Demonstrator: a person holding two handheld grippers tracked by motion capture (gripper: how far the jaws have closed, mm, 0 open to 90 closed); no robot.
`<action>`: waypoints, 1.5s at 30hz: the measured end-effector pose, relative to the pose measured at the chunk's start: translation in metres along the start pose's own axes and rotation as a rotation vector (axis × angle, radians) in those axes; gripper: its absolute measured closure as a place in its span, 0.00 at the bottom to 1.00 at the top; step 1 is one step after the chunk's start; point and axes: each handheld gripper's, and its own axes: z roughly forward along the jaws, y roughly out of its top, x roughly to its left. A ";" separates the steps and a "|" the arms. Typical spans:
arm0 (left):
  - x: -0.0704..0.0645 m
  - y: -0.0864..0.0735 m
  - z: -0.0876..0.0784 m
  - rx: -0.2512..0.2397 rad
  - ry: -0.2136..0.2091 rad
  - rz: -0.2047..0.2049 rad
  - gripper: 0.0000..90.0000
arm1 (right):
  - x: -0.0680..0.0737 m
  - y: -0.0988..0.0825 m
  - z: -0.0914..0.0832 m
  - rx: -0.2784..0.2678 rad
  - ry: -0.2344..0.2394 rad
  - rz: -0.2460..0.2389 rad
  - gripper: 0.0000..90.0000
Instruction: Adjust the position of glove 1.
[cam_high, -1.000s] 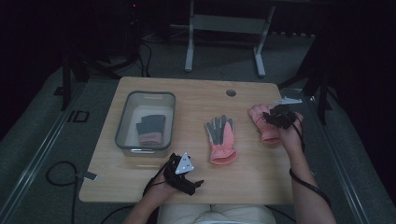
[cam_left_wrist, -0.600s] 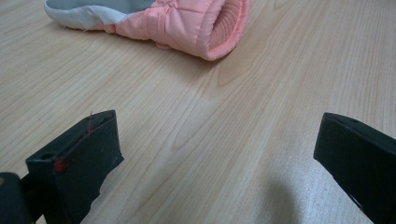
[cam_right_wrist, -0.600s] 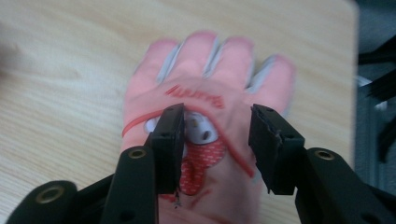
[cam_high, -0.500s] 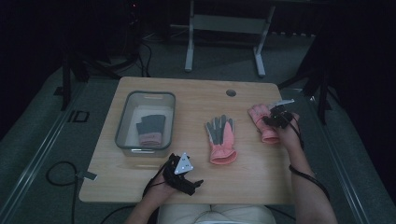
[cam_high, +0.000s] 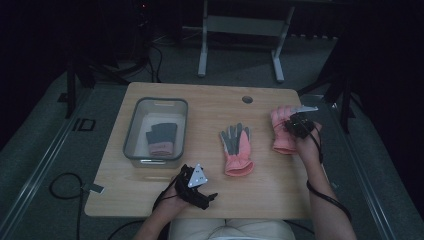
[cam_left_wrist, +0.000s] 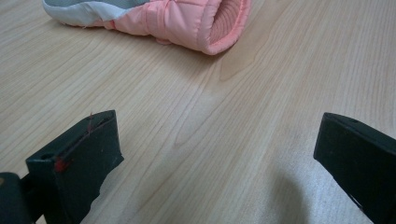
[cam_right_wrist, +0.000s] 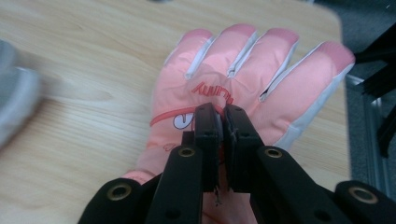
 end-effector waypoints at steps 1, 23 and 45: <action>0.000 0.000 0.000 -0.001 -0.001 -0.001 0.00 | 0.004 0.002 -0.016 -0.025 0.021 0.016 0.95; 0.000 0.000 0.001 0.003 0.008 0.007 0.00 | 0.033 -0.055 -0.074 -0.023 0.081 0.016 0.95; 0.001 0.000 0.001 0.009 0.007 0.002 0.00 | 0.034 -0.069 -0.052 0.023 0.126 -0.040 0.77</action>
